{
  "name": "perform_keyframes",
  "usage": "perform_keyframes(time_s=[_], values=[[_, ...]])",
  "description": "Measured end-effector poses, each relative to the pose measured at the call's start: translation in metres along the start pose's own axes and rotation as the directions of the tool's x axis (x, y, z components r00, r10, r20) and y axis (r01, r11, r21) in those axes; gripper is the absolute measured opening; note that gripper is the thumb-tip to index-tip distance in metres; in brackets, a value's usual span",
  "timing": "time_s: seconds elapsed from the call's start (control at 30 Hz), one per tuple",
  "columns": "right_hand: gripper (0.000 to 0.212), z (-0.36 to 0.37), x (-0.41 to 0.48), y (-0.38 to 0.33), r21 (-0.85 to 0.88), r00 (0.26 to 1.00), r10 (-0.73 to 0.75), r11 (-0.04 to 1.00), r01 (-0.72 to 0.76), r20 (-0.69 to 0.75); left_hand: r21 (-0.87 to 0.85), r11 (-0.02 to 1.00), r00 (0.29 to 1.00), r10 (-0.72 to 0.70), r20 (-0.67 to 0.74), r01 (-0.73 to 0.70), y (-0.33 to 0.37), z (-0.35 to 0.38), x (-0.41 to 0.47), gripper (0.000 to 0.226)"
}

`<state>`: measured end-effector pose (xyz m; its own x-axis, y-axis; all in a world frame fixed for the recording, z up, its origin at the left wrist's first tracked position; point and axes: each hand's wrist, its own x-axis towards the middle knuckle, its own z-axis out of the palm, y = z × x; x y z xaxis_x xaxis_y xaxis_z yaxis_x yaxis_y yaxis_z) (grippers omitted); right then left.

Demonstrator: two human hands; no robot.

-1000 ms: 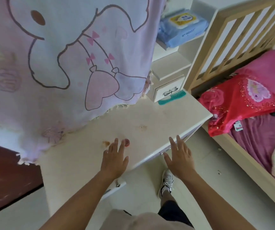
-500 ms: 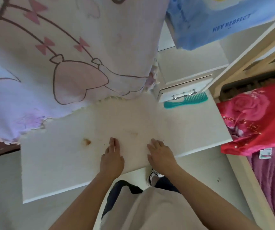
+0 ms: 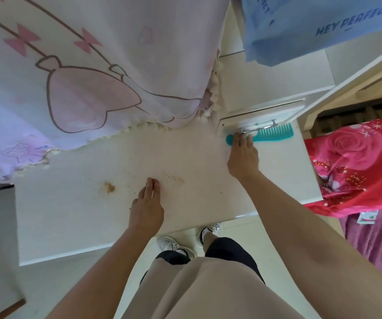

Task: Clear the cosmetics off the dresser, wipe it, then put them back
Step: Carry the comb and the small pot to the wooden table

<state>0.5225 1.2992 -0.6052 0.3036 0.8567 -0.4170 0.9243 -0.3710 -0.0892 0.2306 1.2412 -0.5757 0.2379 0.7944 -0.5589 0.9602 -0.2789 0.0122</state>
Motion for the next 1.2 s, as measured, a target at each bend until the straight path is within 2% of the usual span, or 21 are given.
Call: perform_keyframes(time_s=[0.1, 0.23, 0.3, 0.5, 0.57, 0.67, 0.77, 0.87, 0.93, 1.0, 1.1, 1.2], values=[[0.064, 0.0, -0.012, 0.003, -0.127, 0.997, -0.067, 0.99, 0.062, -0.029, -0.029, 0.999, 1.0, -0.015, -0.008, 0.015, -0.002, -0.001, 0.001, 0.062], [0.042, 0.0, -0.02, 0.016, -0.235, 0.989, -0.122, 0.967, 0.099, -0.084, -0.117, 0.993, 0.993, -0.017, -0.119, 0.003, -0.007, -0.002, 0.007, 0.045], [0.029, -0.004, -0.012, 0.02, -0.238, 0.985, -0.118, 0.968, 0.085, -0.129, -0.131, 0.991, 0.986, -0.012, -0.163, -0.01, -0.011, -0.004, 0.015, 0.033], [0.017, -0.014, -0.01, 0.016, -0.19, 0.977, -0.148, 0.975, 0.118, -0.153, -0.191, 0.982, 0.982, -0.04, -0.182, 0.004, -0.01, -0.009, 0.031, 0.015], [0.018, -0.013, -0.026, 0.011, -0.181, 0.965, -0.182, 0.972, 0.148, -0.186, -0.247, 0.969, 0.973, -0.061, -0.224, 0.004, -0.012, -0.011, 0.028, 0.011], [0.034, -0.013, -0.051, -0.003, -0.213, 0.908, -0.32, 0.94, 0.268, -0.271, -0.314, 0.949, 0.938, -0.093, -0.334, -0.018, -0.017, -0.02, 0.013, 0.013], [0.042, -0.029, -0.063, -0.03, -0.177, 0.824, -0.421, 0.907, 0.383, -0.379, -0.383, 0.923, 0.88, -0.158, -0.448, -0.029, -0.025, -0.036, -0.004, 0.02], [0.029, -0.057, -0.067, -0.069, -0.095, 0.738, -0.468, 0.868, 0.488, -0.487, -0.482, 0.876, 0.804, -0.289, -0.52, 0.003, -0.04, -0.054, -0.027, 0.021], [0.016, -0.076, -0.071, -0.097, 0.013, 0.673, -0.498, 0.799, 0.602, -0.547, -0.523, 0.852, 0.749, -0.37, -0.549, 0.037, -0.055, -0.064, -0.043, 0.021], [0.013, -0.093, -0.076, -0.125, 0.155, 0.642, -0.529, 0.692, 0.705, -0.556, -0.565, 0.821, 0.687, -0.454, -0.567, 0.077, -0.072, -0.071, -0.063, 0.021], [0.008, -0.104, -0.091, -0.167, 0.389, 0.681, -0.553, 0.562, 0.73, -0.481, -0.639, 0.754, 0.566, -0.596, -0.57, 0.151, -0.093, -0.075, -0.104, 0.02], [0.009, -0.098, -0.117, -0.207, 0.644, 0.787, -0.491, 0.474, 0.601, -0.373, -0.708, 0.674, 0.424, -0.716, -0.554, 0.212, -0.113, -0.07, -0.152, 0.021]])
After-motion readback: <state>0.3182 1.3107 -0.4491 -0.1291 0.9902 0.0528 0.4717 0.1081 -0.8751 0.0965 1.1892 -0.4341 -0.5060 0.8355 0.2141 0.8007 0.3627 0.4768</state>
